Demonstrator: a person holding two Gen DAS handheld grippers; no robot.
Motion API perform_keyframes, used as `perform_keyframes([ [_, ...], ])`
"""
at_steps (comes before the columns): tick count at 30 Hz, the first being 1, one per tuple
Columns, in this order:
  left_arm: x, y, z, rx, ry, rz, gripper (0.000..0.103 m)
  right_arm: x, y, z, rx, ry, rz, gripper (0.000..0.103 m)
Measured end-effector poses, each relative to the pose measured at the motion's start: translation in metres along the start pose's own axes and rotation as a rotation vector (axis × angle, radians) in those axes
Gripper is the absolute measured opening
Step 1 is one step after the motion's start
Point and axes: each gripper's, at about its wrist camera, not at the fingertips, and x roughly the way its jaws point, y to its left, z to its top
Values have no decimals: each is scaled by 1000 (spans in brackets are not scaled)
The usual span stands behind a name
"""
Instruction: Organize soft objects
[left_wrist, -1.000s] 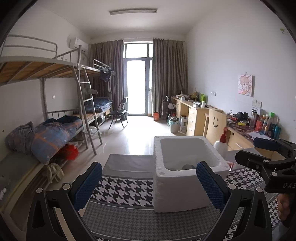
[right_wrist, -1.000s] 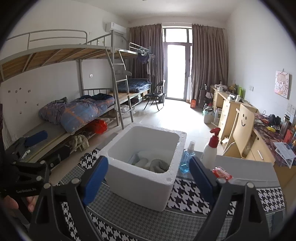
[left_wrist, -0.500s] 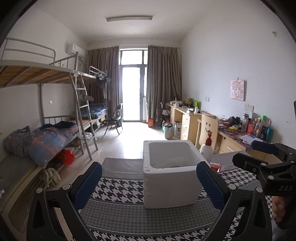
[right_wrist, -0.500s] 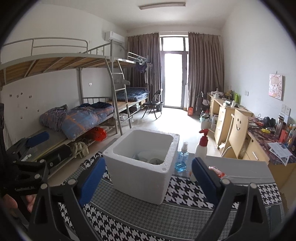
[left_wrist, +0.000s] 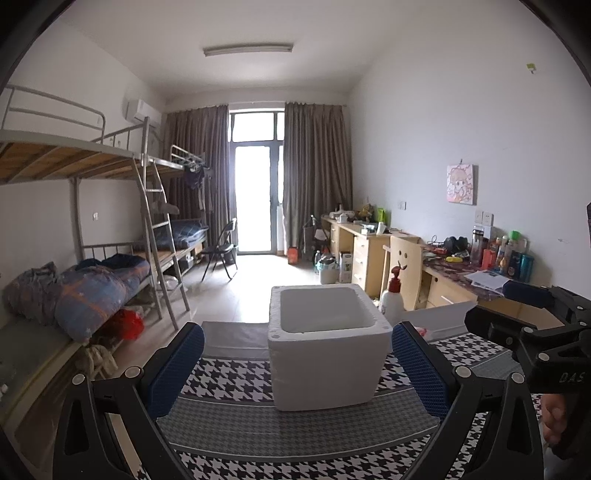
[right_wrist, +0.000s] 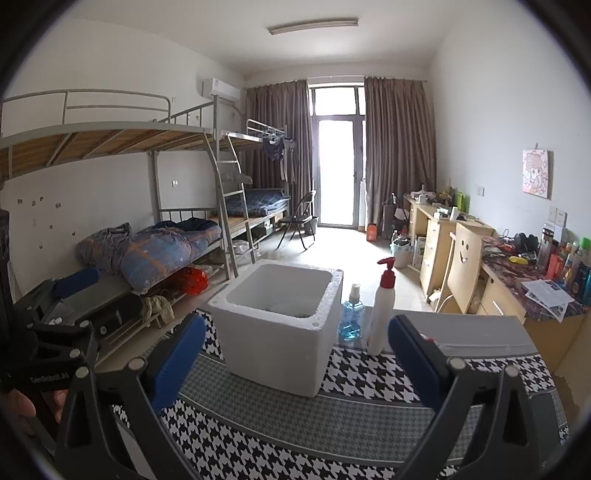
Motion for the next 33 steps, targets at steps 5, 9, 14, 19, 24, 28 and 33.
perform_keyframes([
  [5,-12,-2,-4,-2,-24,-16,102,-8,2,-6,1,-13,-7,101],
  [9,-19,-6,-8,7,-45,-12,102,-16,1,-11,5,-28,-9,101],
  [14,-28,-12,-13,19,-59,-29,102,-27,1,-16,5,-49,-18,101],
  [19,-34,-17,-19,21,-76,-38,102,-36,0,-23,9,-63,-26,101],
  [24,-38,-19,-26,19,-88,-43,102,-43,2,-31,-8,-86,-45,101],
  [28,-39,-23,-33,23,-90,-37,102,-50,4,-39,-8,-112,-65,101],
  [33,-42,-23,-41,21,-98,-34,102,-54,3,-47,2,-127,-72,101],
])
